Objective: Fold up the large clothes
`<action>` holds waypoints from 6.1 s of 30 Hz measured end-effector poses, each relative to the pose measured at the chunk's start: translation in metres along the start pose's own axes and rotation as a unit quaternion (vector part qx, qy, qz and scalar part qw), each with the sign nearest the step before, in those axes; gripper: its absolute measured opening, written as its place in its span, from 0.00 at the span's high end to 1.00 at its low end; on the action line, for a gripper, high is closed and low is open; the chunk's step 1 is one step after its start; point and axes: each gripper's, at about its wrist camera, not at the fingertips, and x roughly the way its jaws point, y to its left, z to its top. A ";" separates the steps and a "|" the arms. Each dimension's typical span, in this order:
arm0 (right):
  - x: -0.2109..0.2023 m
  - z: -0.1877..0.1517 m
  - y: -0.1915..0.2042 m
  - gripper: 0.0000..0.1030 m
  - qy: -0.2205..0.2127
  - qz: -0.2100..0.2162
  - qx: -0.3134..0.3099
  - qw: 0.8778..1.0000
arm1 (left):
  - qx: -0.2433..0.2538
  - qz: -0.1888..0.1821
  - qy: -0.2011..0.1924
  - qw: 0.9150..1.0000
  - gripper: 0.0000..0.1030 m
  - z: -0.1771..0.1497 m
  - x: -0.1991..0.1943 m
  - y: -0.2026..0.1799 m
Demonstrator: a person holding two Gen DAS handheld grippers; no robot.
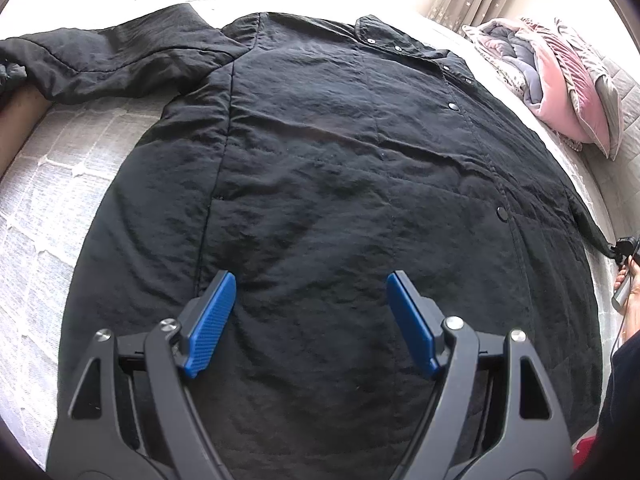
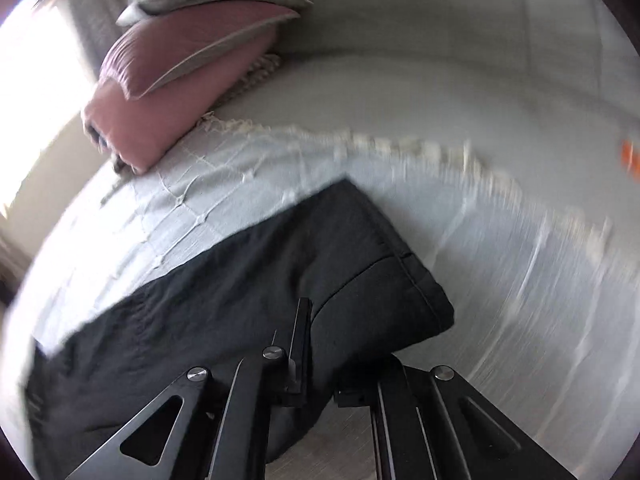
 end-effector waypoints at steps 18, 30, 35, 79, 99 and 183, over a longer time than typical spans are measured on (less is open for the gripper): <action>-0.023 0.006 0.055 0.93 -0.057 -0.004 -0.095 0.994 | 0.023 -0.020 0.003 1.000 0.22 0.002 0.000 0.007; -0.164 0.000 0.197 0.94 -0.184 0.128 -0.156 0.962 | 0.054 -0.033 -0.012 0.998 0.15 0.006 -0.011 -0.004; -0.226 -0.035 0.278 0.94 -0.202 0.221 -0.216 0.929 | 0.007 -0.029 -0.027 0.999 0.15 0.019 -0.018 0.025; -0.150 -0.389 0.454 0.28 0.103 0.335 -0.416 0.839 | -0.133 -0.053 -0.040 0.989 0.15 0.045 -0.029 0.113; -0.248 -0.351 0.214 0.27 0.147 0.366 -0.317 0.863 | -0.208 0.134 -0.122 0.961 0.15 0.092 -0.034 0.203; -0.170 -0.205 0.059 0.27 0.122 0.310 -0.056 0.941 | -0.124 0.040 -0.008 0.991 0.31 0.028 -0.038 0.145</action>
